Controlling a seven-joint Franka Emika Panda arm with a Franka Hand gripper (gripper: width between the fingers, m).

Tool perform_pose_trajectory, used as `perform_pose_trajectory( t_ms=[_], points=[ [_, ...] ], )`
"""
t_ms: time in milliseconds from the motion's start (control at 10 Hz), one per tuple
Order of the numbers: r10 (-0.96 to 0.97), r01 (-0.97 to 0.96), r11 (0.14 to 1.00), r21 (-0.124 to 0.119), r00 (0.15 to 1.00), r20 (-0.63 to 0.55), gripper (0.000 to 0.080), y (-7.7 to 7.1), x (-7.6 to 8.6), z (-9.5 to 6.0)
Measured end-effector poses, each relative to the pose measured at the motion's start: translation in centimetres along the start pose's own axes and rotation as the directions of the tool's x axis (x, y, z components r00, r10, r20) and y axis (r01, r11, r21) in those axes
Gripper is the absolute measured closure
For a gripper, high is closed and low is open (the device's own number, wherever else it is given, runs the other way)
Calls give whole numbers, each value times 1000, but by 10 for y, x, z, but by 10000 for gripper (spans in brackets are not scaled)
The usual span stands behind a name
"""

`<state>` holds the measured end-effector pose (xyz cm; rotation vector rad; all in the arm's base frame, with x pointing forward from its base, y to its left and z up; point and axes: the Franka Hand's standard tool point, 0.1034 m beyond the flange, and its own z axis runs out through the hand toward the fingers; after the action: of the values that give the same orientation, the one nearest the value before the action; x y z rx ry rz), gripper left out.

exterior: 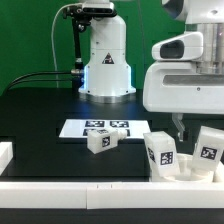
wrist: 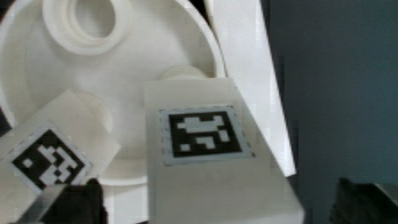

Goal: Assemble stool

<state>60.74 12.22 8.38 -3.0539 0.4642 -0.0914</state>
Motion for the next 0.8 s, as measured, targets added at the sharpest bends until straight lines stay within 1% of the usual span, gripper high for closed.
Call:
perform_pose_trajectory(
  t_ms=[100, 200, 400, 500, 600, 700, 800],
  points=[
    [27, -27, 1000, 2, 1000, 1, 253, 0, 0, 0],
    [101, -101, 995, 2, 995, 1, 448, 0, 0, 0],
    [236, -236, 972, 1, 972, 0, 451, 2, 1, 0],
    [323, -323, 946, -1, 946, 0, 451, 3, 0, 0],
    [427, -427, 904, 6, 904, -10, 451, 4, 0, 0],
    [567, -567, 824, 16, 824, -12, 451, 6, -1, 0],
    [662, -662, 749, 22, 749, -7, 451, 8, -1, 0]
  ],
)
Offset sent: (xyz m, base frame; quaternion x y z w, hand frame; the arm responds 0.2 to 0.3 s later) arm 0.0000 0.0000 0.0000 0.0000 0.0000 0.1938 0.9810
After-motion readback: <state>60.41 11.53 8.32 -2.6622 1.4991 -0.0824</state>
